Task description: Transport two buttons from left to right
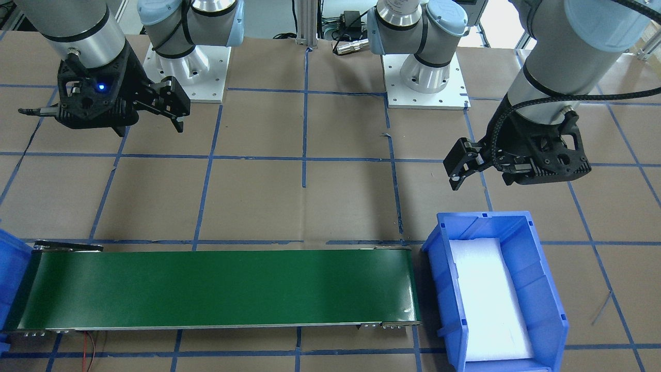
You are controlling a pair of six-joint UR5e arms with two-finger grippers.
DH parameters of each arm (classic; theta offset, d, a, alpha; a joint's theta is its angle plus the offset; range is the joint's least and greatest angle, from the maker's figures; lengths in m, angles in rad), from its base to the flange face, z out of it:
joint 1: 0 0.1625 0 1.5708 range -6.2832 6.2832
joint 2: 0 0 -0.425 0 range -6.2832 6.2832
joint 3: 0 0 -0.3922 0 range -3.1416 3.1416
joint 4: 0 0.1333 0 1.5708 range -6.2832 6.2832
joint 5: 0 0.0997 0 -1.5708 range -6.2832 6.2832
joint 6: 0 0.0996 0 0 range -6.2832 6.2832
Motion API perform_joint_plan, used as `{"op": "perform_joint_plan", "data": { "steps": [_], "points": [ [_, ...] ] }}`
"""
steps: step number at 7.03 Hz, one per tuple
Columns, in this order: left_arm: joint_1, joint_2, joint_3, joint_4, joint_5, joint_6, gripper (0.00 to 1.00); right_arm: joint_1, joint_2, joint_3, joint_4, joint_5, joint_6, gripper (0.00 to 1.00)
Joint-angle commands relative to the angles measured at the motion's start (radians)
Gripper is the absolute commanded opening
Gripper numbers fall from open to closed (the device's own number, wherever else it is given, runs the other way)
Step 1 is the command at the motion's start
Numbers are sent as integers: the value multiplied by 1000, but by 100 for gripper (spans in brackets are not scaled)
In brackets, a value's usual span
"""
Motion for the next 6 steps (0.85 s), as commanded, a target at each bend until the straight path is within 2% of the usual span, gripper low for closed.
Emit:
{"op": "perform_joint_plan", "data": {
  "steps": [1, 6],
  "points": [
    [-1, 6, 1, -1, 0, 0, 100, 0, 2, 1, -5, -13, 0, 100],
    [3, 0, 10, 0, -3, 0, 100, 0, 4, 4, -16, -13, 0, 100]
  ]
}}
